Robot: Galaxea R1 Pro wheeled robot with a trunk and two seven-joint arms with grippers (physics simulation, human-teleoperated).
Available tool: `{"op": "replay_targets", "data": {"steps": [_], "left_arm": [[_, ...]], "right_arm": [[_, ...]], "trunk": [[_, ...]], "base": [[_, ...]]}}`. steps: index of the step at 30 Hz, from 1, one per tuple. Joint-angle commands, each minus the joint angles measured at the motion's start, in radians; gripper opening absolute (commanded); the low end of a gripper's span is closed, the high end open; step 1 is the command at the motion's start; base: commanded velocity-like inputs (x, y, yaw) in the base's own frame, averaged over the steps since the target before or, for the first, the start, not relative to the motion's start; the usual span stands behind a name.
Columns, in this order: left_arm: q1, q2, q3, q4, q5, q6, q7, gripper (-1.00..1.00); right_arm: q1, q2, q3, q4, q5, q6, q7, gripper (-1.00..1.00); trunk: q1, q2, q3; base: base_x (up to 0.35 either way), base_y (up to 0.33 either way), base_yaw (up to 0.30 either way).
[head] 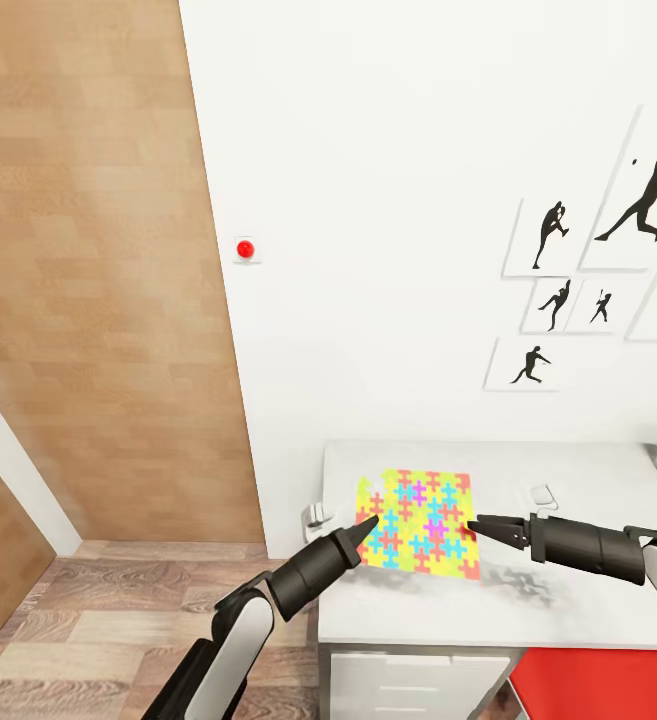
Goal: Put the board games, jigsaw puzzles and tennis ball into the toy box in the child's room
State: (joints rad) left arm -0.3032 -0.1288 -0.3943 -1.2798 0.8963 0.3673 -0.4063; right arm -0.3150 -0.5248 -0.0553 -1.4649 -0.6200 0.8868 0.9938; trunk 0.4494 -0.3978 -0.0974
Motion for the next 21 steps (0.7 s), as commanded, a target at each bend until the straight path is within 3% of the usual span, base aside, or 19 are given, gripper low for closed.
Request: {"op": "replay_targets", "data": {"steps": [1,16,21], "left_arm": [[-0.001,-0.001,0.001,-0.001,0.011,0.009,0.000,-1.00],[-0.002,-0.005,-0.001,-0.007,0.014,0.010,-0.003,-1.00],[-0.002,-0.009,-0.022,-0.012,0.015,0.010,-0.006,-1.00]], "right_arm": [[-0.001,0.000,0.000,0.000,-0.001,0.005,0.002,1.00],[-0.001,0.001,0.008,0.000,-0.001,0.004,0.001,1.00],[-0.001,0.002,0.018,0.000,-0.001,0.004,0.001,1.00]], "trunk": [[0.001,-0.002,-0.002],[0.001,-0.002,-0.002],[0.001,-0.002,-0.002]], "base": [[0.000,0.000,0.000],[0.000,0.000,0.000],[0.000,0.000,0.000]]}}
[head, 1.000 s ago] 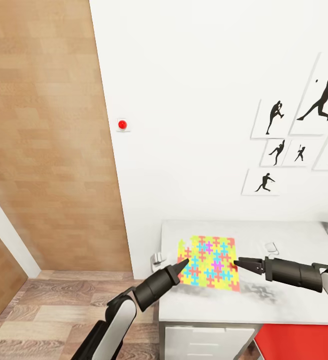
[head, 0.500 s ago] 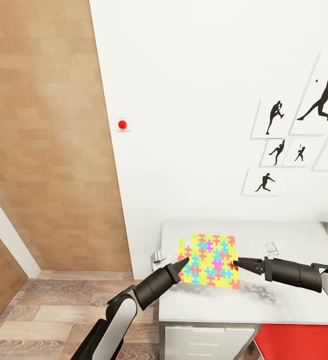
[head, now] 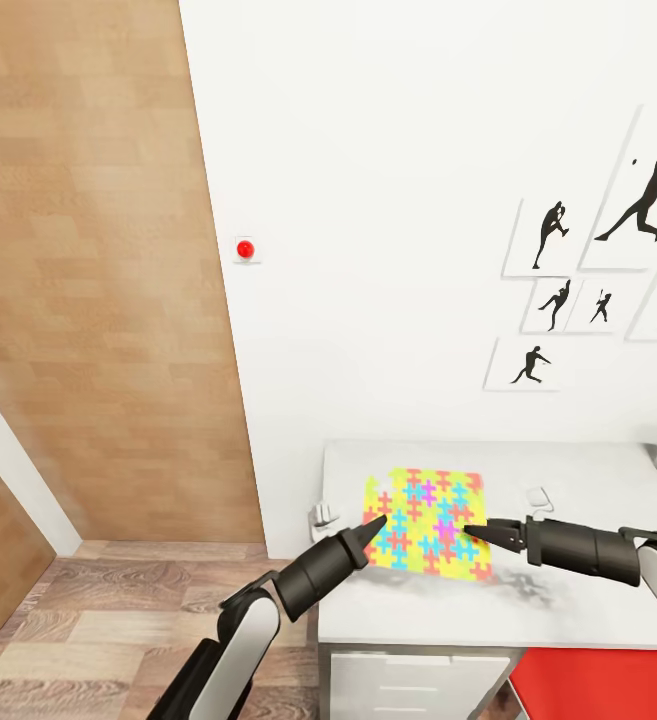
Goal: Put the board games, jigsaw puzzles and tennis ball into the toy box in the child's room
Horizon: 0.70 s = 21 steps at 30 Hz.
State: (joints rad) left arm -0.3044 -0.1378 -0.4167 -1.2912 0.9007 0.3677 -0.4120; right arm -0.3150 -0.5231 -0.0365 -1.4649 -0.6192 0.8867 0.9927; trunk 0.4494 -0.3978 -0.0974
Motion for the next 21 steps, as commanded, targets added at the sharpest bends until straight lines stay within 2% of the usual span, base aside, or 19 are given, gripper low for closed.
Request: {"op": "replay_targets", "data": {"steps": [1,9,21], "left_arm": [[-0.001,-0.001,-0.006,-0.005,0.011,0.009,0.000,-1.00],[-0.001,-0.002,-0.028,-0.028,0.012,0.009,0.004,-1.00],[-0.001,-0.004,-0.037,-0.036,0.012,0.009,0.008,-1.00]], "right_arm": [[-0.001,0.000,0.001,0.000,-0.001,0.005,0.002,1.00],[-0.001,0.000,0.006,0.000,-0.001,0.005,0.001,1.00],[-0.001,0.000,0.008,0.000,-0.001,0.005,0.001,1.00]], "trunk": [[0.001,-0.002,-0.002],[0.001,-0.002,-0.002],[0.001,-0.002,-0.002]], "base": [[0.000,0.000,0.000],[0.000,0.000,0.000],[0.000,0.000,0.000]]}}
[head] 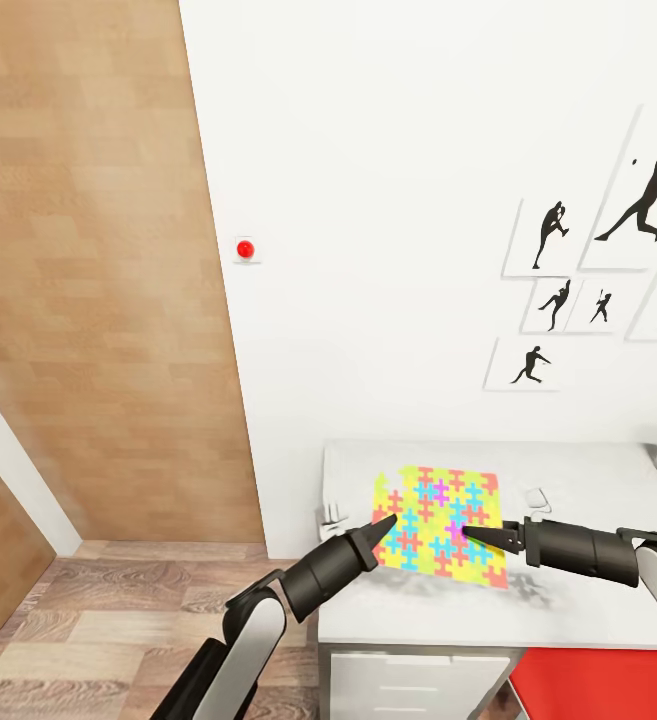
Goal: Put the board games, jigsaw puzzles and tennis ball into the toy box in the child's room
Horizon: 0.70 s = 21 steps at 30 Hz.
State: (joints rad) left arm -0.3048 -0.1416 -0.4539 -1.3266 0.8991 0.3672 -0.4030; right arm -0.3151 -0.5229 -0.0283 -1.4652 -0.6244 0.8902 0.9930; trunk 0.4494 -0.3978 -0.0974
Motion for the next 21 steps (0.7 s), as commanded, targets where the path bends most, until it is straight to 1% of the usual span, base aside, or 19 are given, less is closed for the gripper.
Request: {"op": "replay_targets", "data": {"steps": [1,8,15,16,21], "left_arm": [[-0.001,0.000,0.000,-0.001,0.014,0.010,-0.001,-1.00],[-0.001,-0.003,-0.018,-0.002,0.014,0.009,0.020,-1.00],[-0.002,-0.004,-0.024,-0.003,0.015,0.009,0.032,-1.00],[-0.002,-0.004,-0.024,-0.003,0.014,0.009,0.033,-1.00],[-0.002,-0.005,-0.026,-0.003,0.014,0.009,0.036,-1.00]], "right_arm": [[-0.001,0.000,0.000,0.000,0.005,0.001,0.001,1.00],[-0.001,0.000,0.000,0.000,0.005,0.001,0.001,1.00],[-0.001,0.000,0.001,0.000,0.005,0.001,0.001,1.00],[-0.001,0.000,0.001,0.000,0.005,0.001,0.001,-1.00],[-0.001,0.000,0.001,0.000,0.005,0.001,0.001,-1.00]], "trunk": [[0.001,-0.002,-0.002],[0.001,-0.002,-0.002],[0.001,-0.002,-0.002],[0.001,-0.002,-0.002],[0.001,-0.002,-0.002]], "base": [[0.000,0.000,0.000],[0.000,0.000,0.000],[0.000,0.000,0.000],[0.000,0.000,0.000],[0.000,0.000,0.000]]}}
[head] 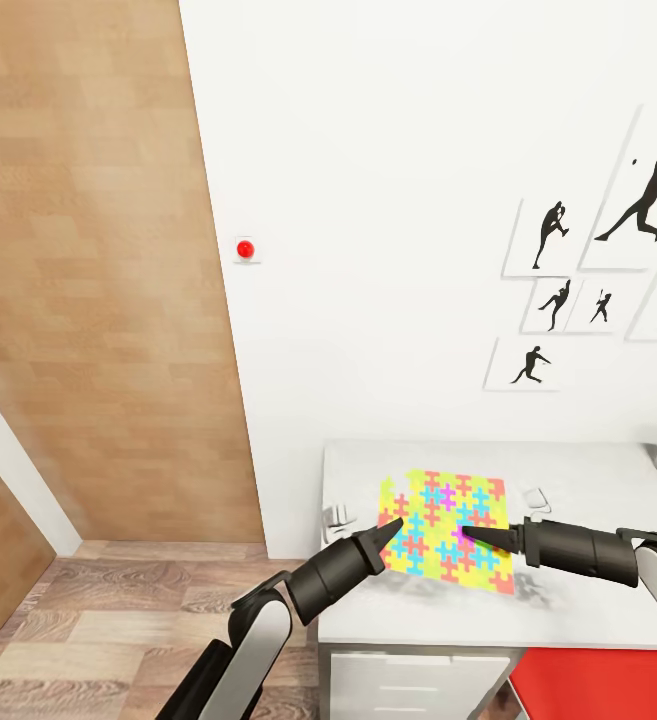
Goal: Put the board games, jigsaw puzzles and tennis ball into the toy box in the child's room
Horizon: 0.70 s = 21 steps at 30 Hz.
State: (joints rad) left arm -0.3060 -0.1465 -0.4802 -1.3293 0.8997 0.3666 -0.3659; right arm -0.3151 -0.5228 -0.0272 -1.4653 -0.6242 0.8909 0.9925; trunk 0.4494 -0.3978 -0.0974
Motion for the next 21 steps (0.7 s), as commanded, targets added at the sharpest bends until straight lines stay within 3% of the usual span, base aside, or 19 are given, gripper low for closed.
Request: {"op": "replay_targets", "data": {"steps": [1,21], "left_arm": [[-0.001,0.000,0.000,-0.001,0.013,0.009,0.000,-1.00],[-0.001,-0.001,0.000,-0.001,0.014,0.009,0.000,-1.00]], "right_arm": [[-0.001,0.000,0.000,0.000,0.004,0.000,0.002,-1.00],[-0.001,0.000,0.000,0.000,0.004,0.001,0.002,-1.00]], "trunk": [[0.001,-0.002,-0.002],[0.001,-0.002,-0.002]], "base": [[0.000,0.000,0.000],[0.000,0.000,0.000]]}}
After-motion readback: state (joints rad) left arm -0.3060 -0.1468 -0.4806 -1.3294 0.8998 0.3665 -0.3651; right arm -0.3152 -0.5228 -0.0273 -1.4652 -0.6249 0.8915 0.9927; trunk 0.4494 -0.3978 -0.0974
